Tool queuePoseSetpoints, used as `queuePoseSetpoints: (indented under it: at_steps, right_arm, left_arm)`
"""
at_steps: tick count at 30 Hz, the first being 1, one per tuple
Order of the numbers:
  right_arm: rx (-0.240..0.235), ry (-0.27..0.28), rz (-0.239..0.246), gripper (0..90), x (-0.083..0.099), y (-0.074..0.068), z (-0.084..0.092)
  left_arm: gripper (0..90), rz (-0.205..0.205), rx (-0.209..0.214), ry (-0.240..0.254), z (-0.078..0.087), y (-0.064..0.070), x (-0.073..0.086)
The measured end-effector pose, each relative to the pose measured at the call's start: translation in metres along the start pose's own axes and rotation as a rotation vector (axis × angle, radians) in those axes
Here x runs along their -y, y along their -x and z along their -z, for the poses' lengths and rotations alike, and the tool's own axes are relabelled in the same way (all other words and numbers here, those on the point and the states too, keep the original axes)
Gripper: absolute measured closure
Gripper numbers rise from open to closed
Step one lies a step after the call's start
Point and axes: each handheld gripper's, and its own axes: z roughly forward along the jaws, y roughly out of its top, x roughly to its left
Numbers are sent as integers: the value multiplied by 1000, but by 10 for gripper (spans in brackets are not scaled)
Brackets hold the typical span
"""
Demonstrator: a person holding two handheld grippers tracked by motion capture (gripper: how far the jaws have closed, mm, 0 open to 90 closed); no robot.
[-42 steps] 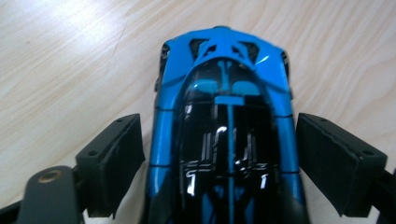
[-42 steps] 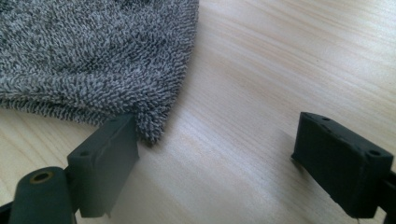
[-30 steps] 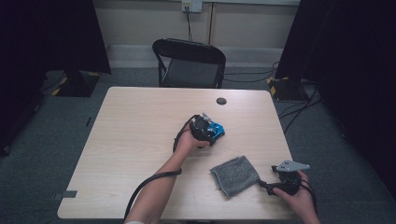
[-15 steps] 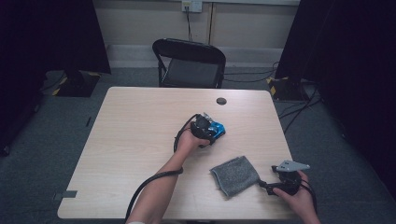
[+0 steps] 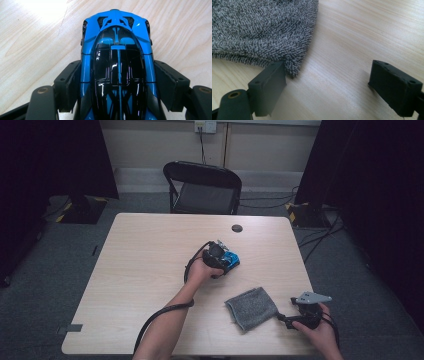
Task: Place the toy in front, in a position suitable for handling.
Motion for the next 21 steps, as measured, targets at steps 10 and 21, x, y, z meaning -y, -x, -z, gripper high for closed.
queuePoseSetpoints:
  at_steps: [10, 21]
  right_arm:
    - [-1, 1, -1, 130, 0, 0, 0]
    - [0, 0, 0, 130, 0, 0, 0]
  left_arm:
    - [282, 3, -6, 25, 15, -4, -2]
    - [282, -6, -32, 43, 50, -13, 16]
